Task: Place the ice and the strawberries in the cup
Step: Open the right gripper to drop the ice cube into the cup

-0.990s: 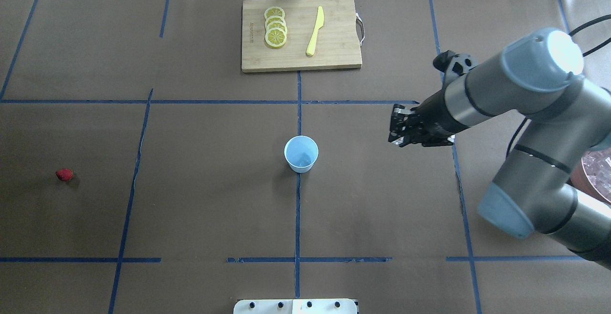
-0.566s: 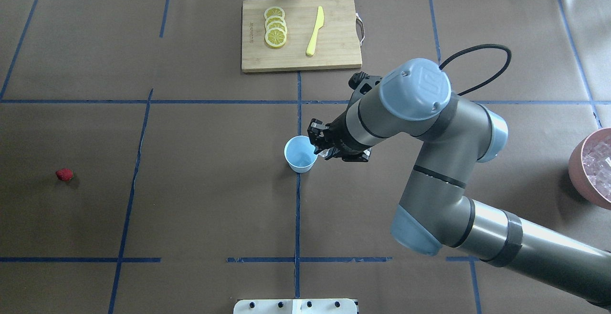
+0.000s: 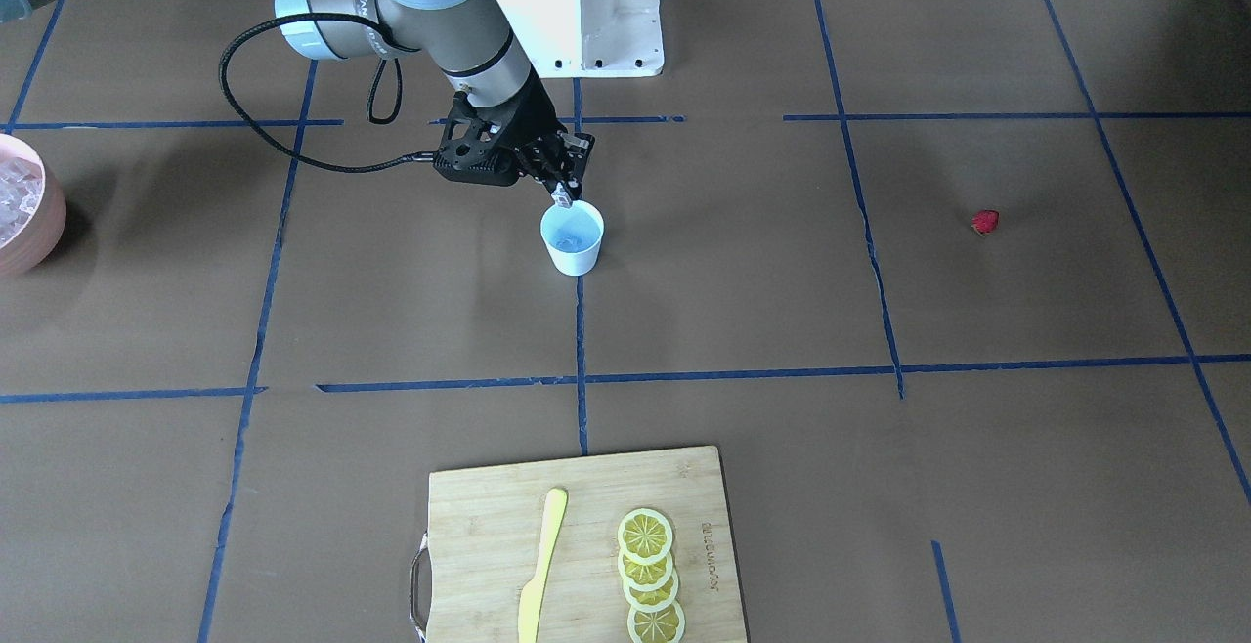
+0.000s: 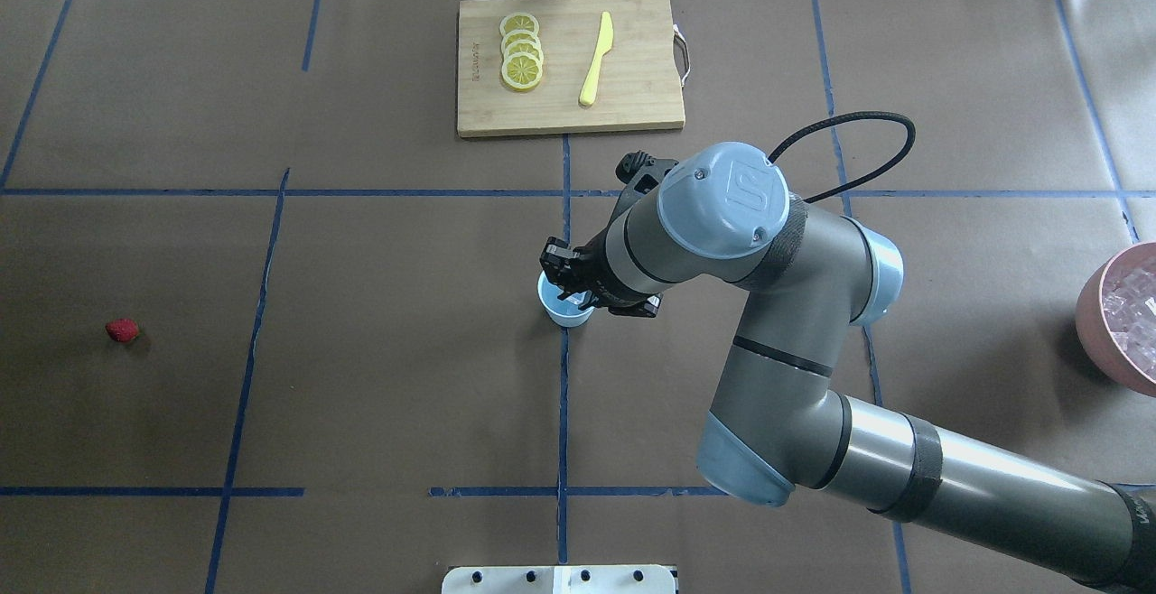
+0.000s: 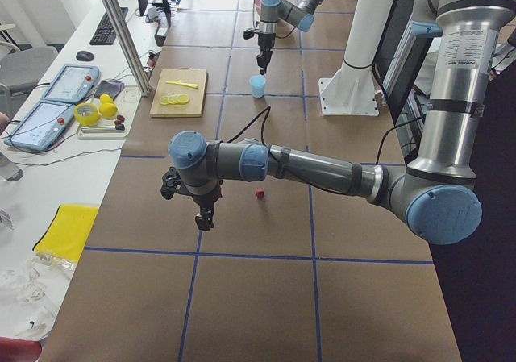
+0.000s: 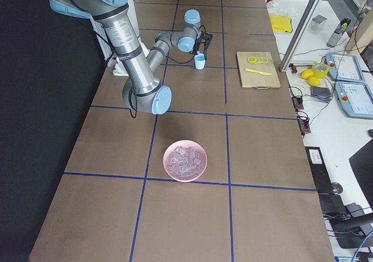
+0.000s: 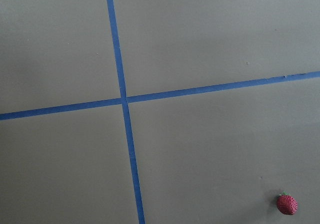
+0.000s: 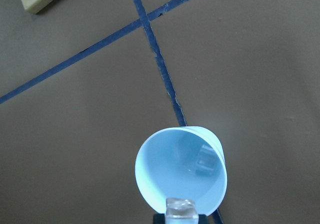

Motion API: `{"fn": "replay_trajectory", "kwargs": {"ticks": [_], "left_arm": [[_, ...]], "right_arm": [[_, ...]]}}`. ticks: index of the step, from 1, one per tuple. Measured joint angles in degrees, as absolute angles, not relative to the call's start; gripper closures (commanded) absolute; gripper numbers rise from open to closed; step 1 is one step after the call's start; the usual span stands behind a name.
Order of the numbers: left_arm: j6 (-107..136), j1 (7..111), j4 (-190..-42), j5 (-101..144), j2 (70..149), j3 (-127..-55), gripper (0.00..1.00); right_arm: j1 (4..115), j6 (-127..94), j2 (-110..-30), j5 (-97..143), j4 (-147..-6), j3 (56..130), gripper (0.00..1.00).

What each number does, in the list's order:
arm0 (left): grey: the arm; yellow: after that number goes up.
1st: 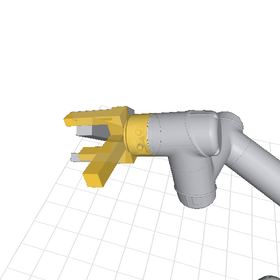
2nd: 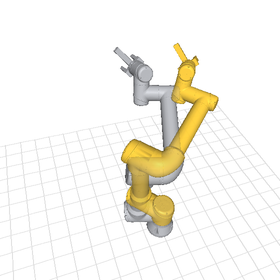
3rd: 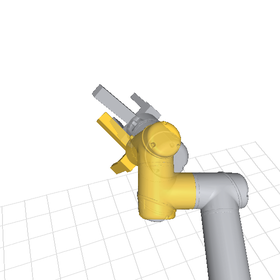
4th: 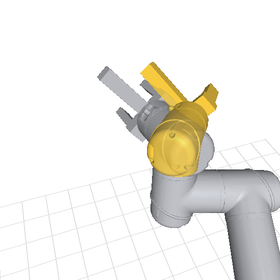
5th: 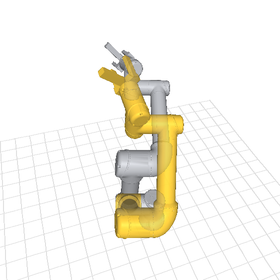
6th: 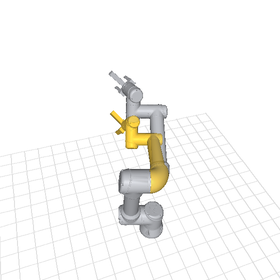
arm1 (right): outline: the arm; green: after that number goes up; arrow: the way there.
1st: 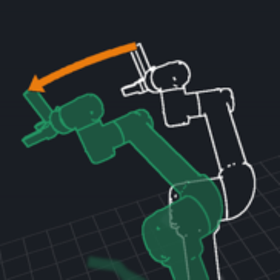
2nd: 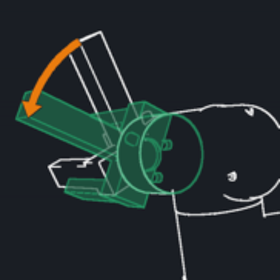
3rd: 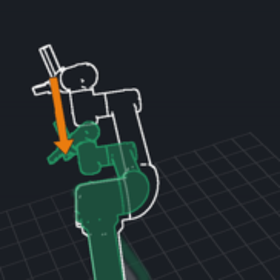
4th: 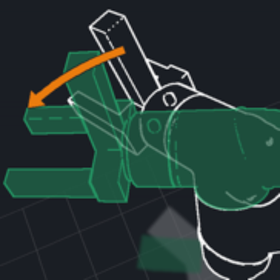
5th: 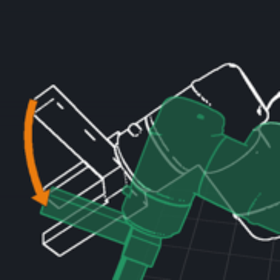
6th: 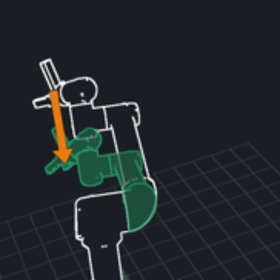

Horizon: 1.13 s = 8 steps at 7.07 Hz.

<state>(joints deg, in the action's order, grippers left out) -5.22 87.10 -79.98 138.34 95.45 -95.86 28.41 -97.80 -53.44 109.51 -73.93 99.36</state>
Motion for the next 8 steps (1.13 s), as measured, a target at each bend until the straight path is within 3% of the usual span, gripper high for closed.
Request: {"fn": "replay_trajectory", "kwargs": {"ticks": [1,2,3,8], "left_arm": [[-5.2,87.1,-80.0,138.3,95.4,-95.9,0.0],[-5.2,87.1,-80.0,138.3,95.4,-95.9,0.0],[-5.2,87.1,-80.0,138.3,95.4,-95.9,0.0],[-5.2,87.1,-80.0,138.4,95.4,-96.0,0.0]], "right_arm": [[28.4,-97.8,-52.7,109.3,-73.9,98.1,0.84],[28.4,-97.7,-52.3,108.5,-73.8,97.2,0.6],[28.4,-97.8,-52.1,107.7,-73.8,96.7,0.21],[28.4,-97.8,-51.9,107.1,-74.0,96.4,0.21]]}}
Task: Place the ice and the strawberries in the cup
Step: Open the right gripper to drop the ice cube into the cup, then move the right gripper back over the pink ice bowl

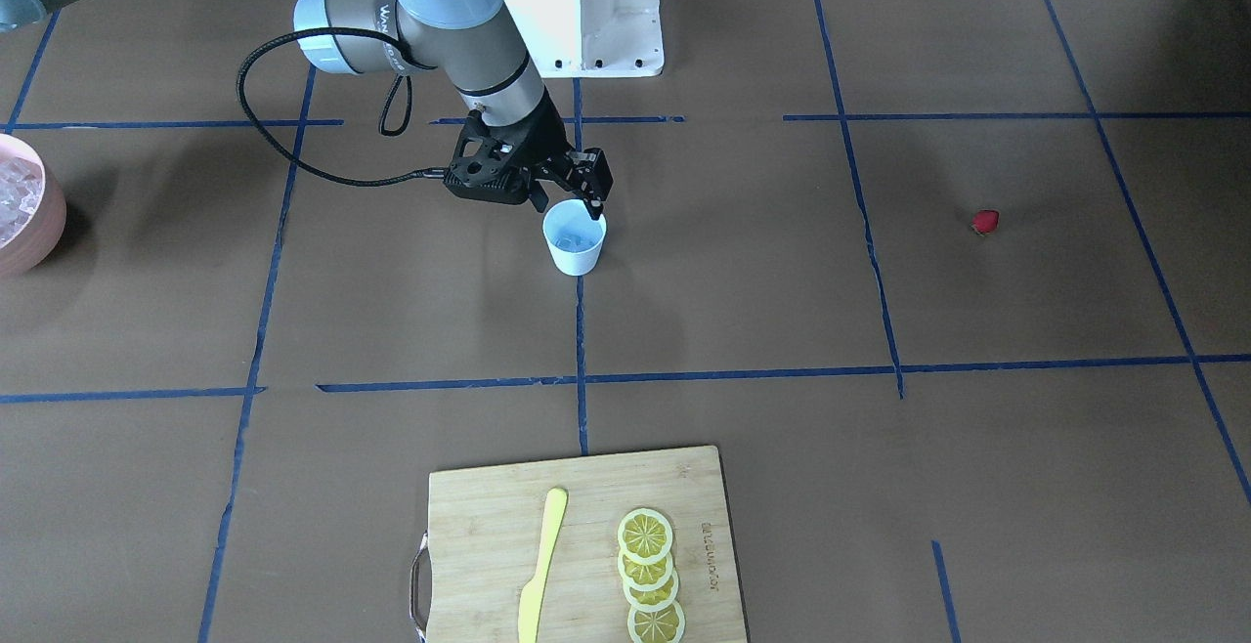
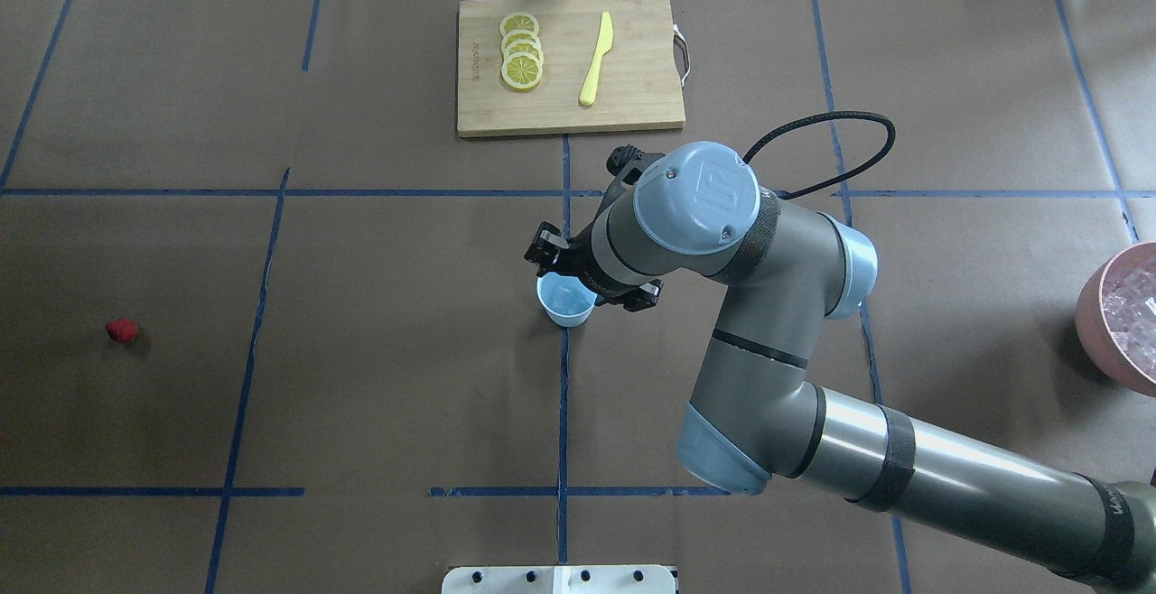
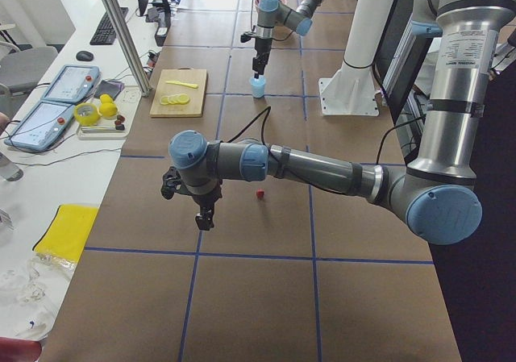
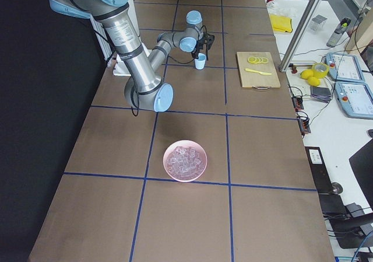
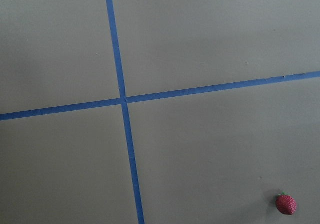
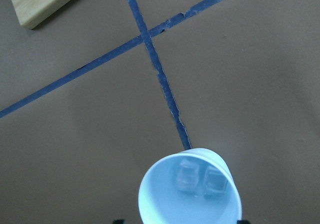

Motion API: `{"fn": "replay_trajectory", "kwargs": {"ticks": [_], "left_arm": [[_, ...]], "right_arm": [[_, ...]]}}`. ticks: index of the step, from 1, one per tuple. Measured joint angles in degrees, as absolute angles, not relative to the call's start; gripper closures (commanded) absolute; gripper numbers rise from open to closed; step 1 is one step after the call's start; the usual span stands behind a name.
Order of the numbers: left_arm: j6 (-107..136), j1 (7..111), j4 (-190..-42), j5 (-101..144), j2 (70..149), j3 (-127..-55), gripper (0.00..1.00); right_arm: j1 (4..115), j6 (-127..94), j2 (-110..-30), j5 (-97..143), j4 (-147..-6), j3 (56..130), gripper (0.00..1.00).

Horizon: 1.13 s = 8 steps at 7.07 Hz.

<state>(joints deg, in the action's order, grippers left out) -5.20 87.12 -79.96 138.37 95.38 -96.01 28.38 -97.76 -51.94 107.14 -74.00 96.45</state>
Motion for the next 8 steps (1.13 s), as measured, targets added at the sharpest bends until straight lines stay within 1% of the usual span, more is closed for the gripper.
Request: {"fn": "replay_trajectory", "kwargs": {"ticks": [2,4,6,8], "left_arm": [[-5.3,87.2,-80.0,138.4,95.4,-96.0,0.0],[-5.3,87.2,-80.0,138.4,95.4,-96.0,0.0],[-5.3,87.1,-80.0,138.4,95.4,-95.9,0.0],[-5.3,87.1,-80.0,138.3,95.4,-95.9,0.0]], "right_arm": [[29.2,-97.7,-52.2,107.8,-74.1,97.1,0.21],[34.9,-97.2,-56.2,113.5,-75.1,101.1,0.21],[43.5,-91.8,-66.0,121.0,-76.1,108.1,0.23],[51.7,-79.6,-77.8,128.4,-76.1,113.2,0.23]]}}
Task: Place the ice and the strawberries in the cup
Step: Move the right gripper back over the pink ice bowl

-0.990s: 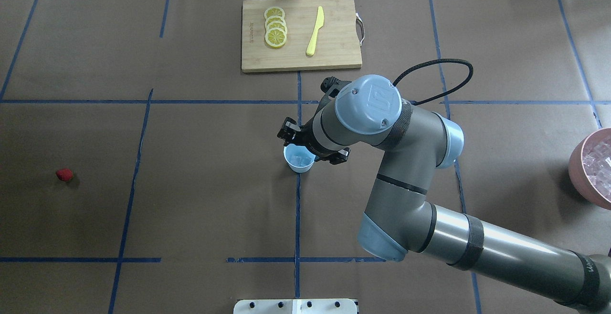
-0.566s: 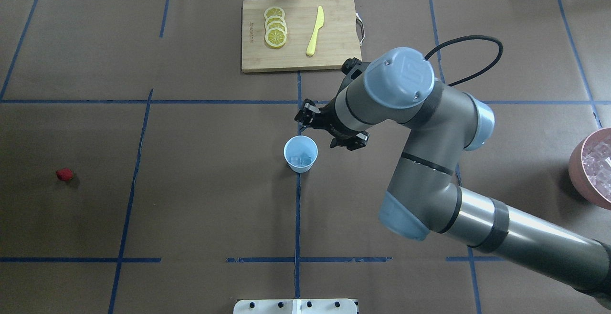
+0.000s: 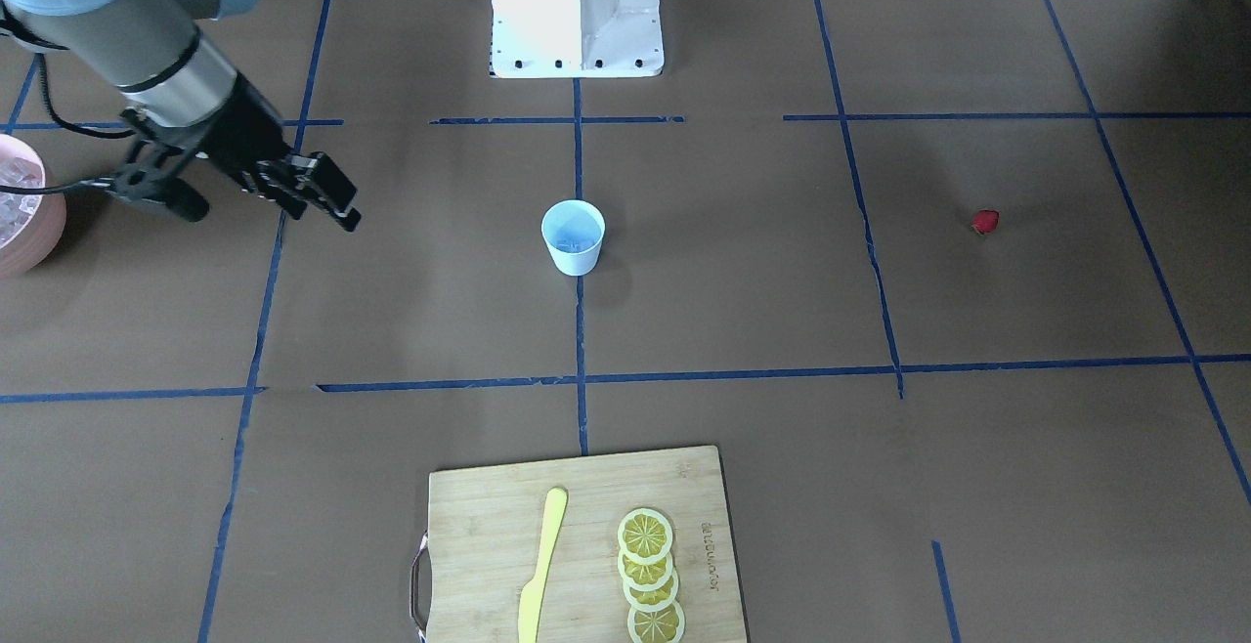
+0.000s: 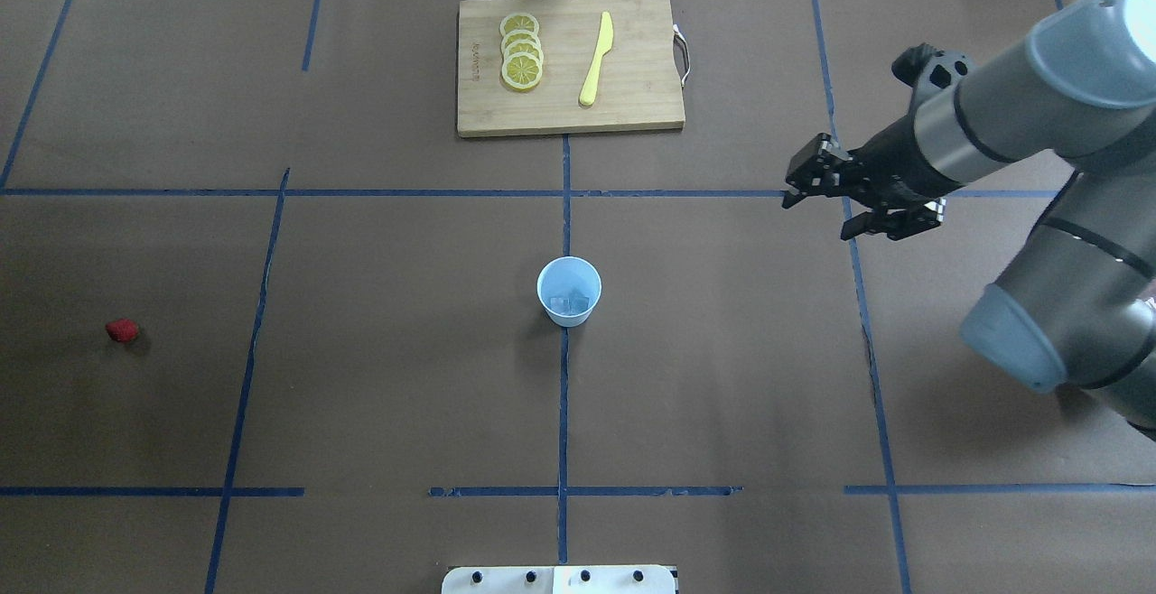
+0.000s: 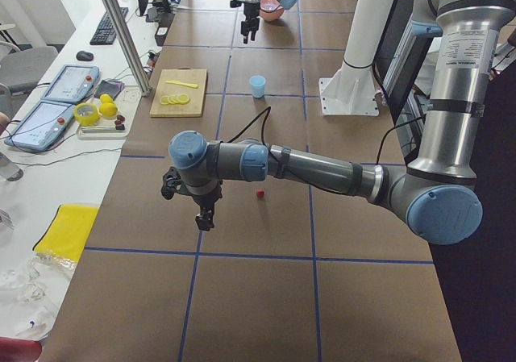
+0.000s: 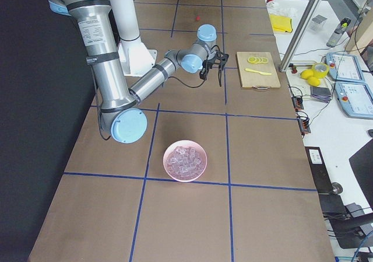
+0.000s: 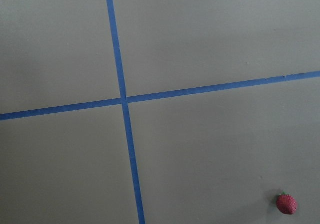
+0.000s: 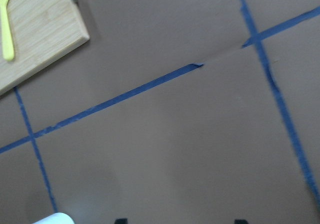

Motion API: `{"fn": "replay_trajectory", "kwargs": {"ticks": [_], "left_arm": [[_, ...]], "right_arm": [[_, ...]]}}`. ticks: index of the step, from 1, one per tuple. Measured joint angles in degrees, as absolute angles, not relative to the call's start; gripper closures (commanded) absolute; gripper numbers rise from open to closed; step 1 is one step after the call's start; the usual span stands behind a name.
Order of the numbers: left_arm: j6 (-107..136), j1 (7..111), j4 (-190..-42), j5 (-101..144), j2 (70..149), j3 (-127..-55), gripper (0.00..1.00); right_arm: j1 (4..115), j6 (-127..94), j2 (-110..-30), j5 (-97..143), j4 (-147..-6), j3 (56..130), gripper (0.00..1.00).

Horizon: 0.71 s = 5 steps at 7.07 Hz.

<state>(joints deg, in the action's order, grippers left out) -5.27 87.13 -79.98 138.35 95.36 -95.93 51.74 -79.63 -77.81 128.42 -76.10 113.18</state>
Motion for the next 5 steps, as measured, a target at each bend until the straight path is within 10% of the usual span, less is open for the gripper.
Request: {"fn": "replay_trajectory", "kwargs": {"ticks": [5], "left_arm": [[-5.3,87.1,-80.0,138.3,95.4,-96.0,0.0]], "right_arm": [[70.7,-26.9,-102.2,134.8,-75.5,112.1,0.18]]}}
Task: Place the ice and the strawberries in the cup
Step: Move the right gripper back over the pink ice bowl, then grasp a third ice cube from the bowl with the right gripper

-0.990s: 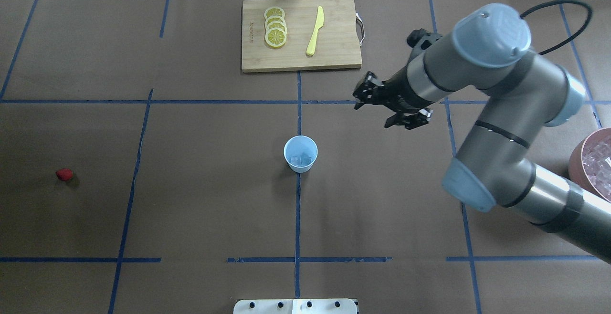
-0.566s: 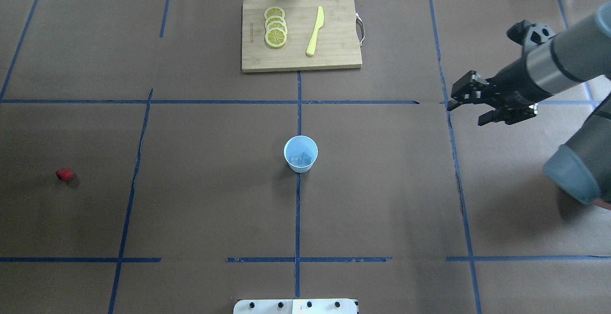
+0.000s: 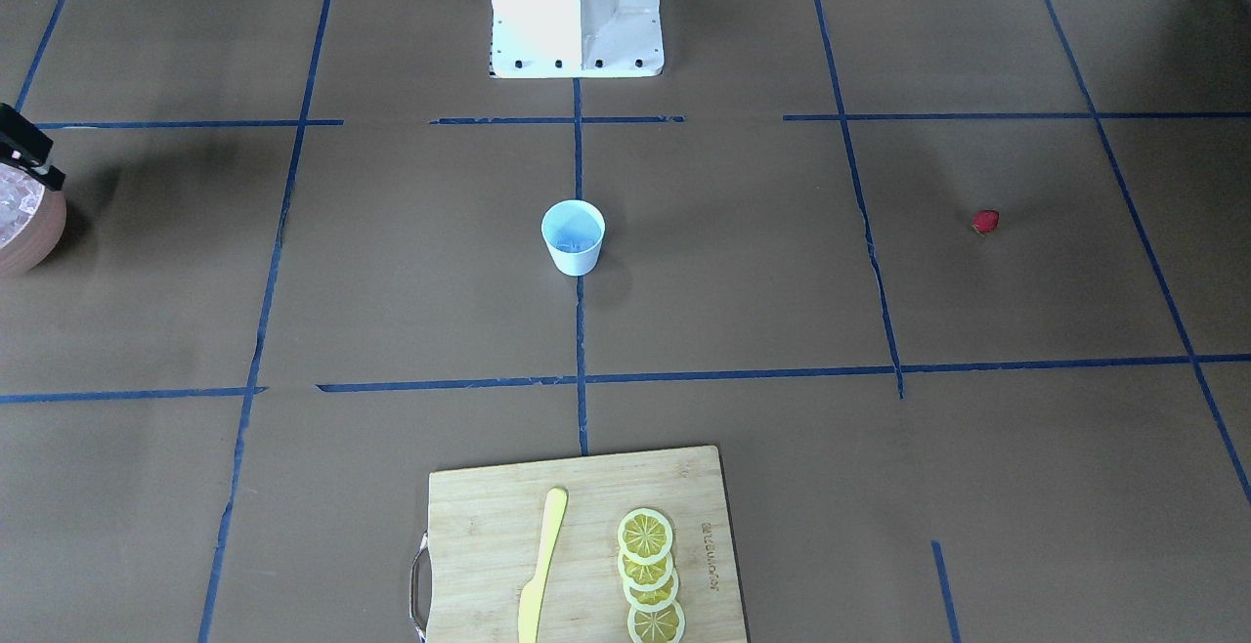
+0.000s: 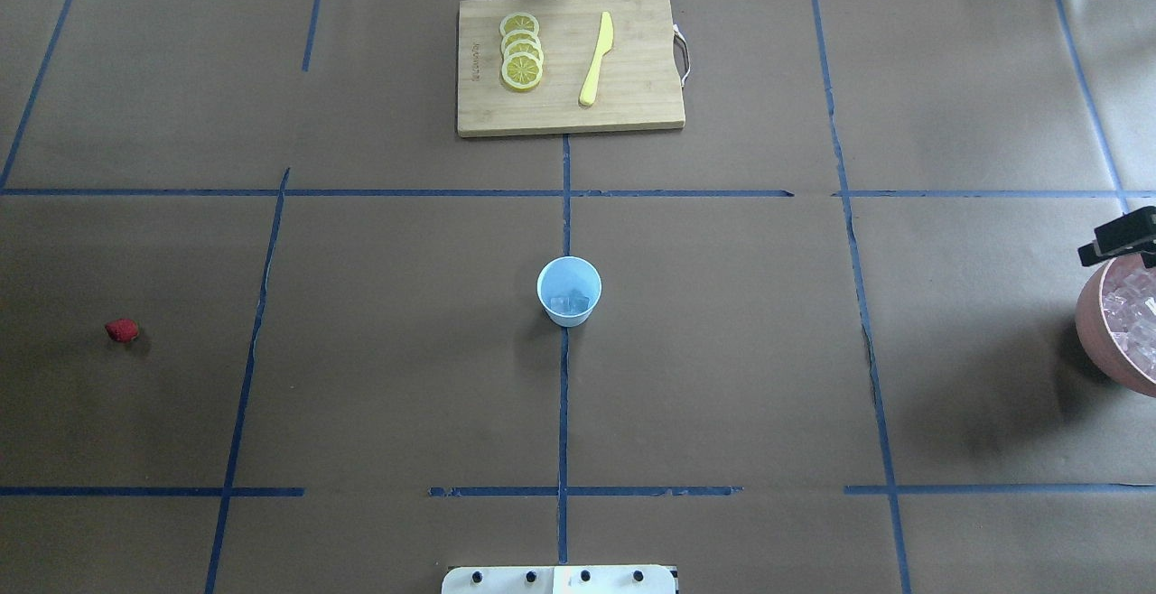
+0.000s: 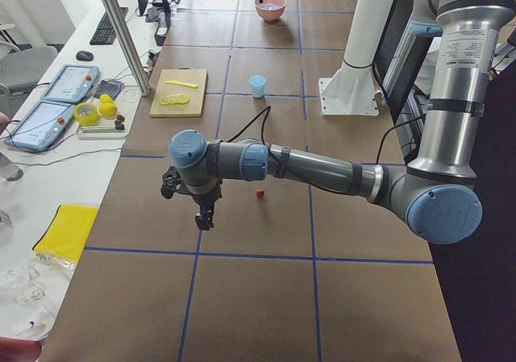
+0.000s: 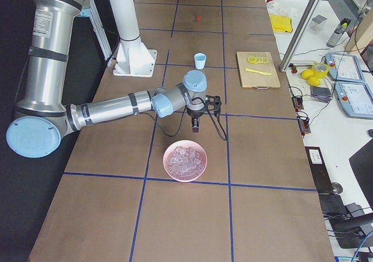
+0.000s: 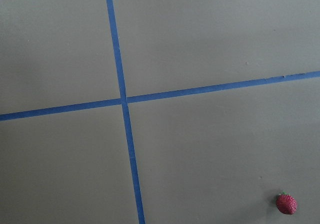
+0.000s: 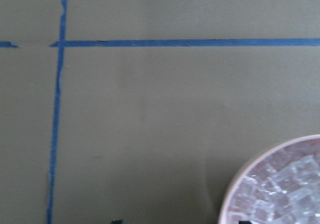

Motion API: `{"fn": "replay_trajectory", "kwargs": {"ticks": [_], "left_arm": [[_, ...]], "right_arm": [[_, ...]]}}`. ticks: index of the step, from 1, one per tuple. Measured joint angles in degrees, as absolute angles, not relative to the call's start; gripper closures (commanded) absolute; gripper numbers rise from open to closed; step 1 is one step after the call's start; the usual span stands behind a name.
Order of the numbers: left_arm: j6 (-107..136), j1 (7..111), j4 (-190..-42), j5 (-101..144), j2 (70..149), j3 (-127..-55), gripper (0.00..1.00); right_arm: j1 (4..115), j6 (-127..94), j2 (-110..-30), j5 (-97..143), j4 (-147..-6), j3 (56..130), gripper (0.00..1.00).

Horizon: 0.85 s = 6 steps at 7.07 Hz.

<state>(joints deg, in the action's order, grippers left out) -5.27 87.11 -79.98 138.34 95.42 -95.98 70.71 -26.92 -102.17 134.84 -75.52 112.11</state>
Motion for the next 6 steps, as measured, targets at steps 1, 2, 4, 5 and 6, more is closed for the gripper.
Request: {"fn": "replay_trajectory", "kwargs": {"ticks": [1,2,4,5,6], "left_arm": [[-5.3,87.1,-80.0,138.3,95.4,-96.0,0.0],[-5.3,87.1,-80.0,138.3,95.4,-96.0,0.0],[-5.2,87.2,-80.0,138.4,95.4,-96.2,0.0],[-5.2,87.2,-80.0,138.4,95.4,-96.4,0.0],[-5.2,87.2,-80.0,138.4,95.4,-96.4,0.0]], "right_arm": [[73.4,-17.3,-103.7,134.9,-75.6,108.8,0.17],[74.7,-10.4,-104.5,134.9,-75.6,105.8,0.17],[75.4,-3.9,-104.9,134.7,-75.5,102.0,0.18],[75.5,-3.2,-104.9,134.6,-75.5,101.4,0.2],[75.5,-2.9,-104.7,134.4,-75.5,100.5,0.2]]}}
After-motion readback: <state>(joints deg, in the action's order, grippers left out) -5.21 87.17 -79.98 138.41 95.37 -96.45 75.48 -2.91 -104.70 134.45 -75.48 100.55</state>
